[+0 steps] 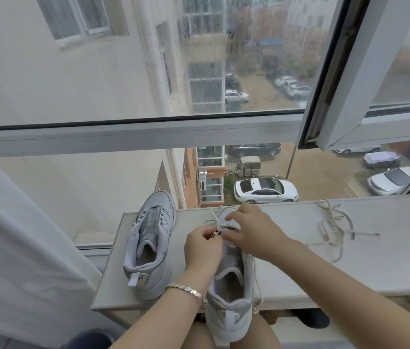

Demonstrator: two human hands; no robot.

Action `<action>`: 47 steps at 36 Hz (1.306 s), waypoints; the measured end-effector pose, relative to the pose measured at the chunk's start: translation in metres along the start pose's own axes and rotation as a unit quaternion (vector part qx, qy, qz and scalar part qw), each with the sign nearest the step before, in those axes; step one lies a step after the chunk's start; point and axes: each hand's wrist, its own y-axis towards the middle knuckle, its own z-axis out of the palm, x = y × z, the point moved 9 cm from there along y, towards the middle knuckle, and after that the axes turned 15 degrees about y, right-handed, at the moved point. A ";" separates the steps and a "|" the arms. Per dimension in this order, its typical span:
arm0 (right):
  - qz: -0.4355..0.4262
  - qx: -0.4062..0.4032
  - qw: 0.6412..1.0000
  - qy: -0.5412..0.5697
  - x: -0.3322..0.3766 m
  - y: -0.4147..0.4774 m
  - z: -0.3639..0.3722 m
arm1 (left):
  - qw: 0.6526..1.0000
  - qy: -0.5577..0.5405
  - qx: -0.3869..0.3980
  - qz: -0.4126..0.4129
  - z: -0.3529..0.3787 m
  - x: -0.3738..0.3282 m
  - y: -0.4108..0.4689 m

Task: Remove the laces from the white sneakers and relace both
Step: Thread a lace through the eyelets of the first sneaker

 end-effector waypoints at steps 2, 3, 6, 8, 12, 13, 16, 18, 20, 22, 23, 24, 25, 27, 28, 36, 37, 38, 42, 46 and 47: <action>0.001 0.044 0.998 -0.044 0.004 0.005 0.013 | 1.000 -0.018 0.024 -0.004 0.002 0.002 0.000; -0.002 0.051 0.996 -0.071 0.005 0.007 0.015 | 0.999 -0.020 0.033 -0.005 0.002 0.003 -0.001; -0.055 0.055 0.991 -0.110 0.014 0.007 0.018 | 0.999 -0.027 0.033 -0.010 0.003 0.004 -0.001; -0.124 0.029 0.990 -0.063 0.026 0.001 0.011 | 0.999 -0.033 0.025 -0.009 0.004 0.004 0.000; -0.182 -0.031 0.961 0.204 0.036 -0.021 -0.020 | 1.000 -0.029 0.000 -0.008 0.006 0.004 0.000; -0.167 -0.028 0.951 0.258 0.034 -0.024 -0.023 | 1.000 -0.026 -0.002 -0.009 0.007 0.004 0.000; -0.111 -0.015 0.913 0.392 0.025 -0.027 -0.021 | 1.000 -0.021 0.000 -0.015 0.007 0.005 0.000; -0.079 -0.019 0.863 0.499 0.020 -0.026 -0.021 | 1.000 -0.026 -0.001 -0.018 0.006 0.005 0.000; -0.052 -0.024 0.806 0.588 0.015 -0.024 -0.020 | 1.000 -0.023 -0.003 -0.018 0.005 0.005 -0.001; -0.026 -0.025 0.766 0.642 0.015 -0.025 -0.018 | 1.000 -0.010 -0.007 -0.018 0.004 0.005 -0.001; -0.013 -0.030 0.751 0.660 0.016 -0.027 -0.018 | 1.000 -0.001 -0.012 -0.019 0.004 0.005 -0.001; -0.002 -0.039 0.738 0.673 0.017 -0.029 -0.020 | 1.000 0.008 -0.017 -0.021 0.003 0.004 -0.001; 0.003 -0.048 0.731 0.681 0.020 -0.033 -0.024 | 0.999 0.014 -0.024 -0.020 0.002 0.003 -0.002; -0.019 -0.057 0.724 0.687 0.033 -0.044 -0.041 | 0.999 0.014 -0.038 -0.016 0.001 0.000 -0.004; -0.047 -0.051 0.723 0.687 0.043 -0.052 -0.053 | 0.999 0.009 -0.043 -0.017 0.000 0.000 -0.005; -0.100 -0.207 0.901 0.368 0.033 -0.083 -0.162 | 0.999 0.024 -0.035 -0.028 0.003 0.002 -0.001; -0.002 -0.184 0.945 0.271 0.011 -0.068 -0.150 | 0.999 0.024 -0.029 -0.029 0.004 0.003 -0.001; 0.094 -0.140 0.967 0.190 -0.012 -0.058 -0.133 | 0.999 0.022 -0.026 -0.029 0.003 0.003 -0.002; 0.199 -0.003 0.977 -0.079 -0.056 -0.038 -0.072 | 1.000 0.008 -0.009 -0.022 0.004 0.002 -0.001; 0.079 -0.077 0.994 -0.002 -0.032 -0.017 -0.047 | 1.000 0.012 0.016 -0.009 0.007 0.001 -0.001; 0.040 -0.071 0.996 0.037 -0.020 -0.011 -0.038 | 1.000 0.006 0.020 -0.009 0.007 0.002 -0.001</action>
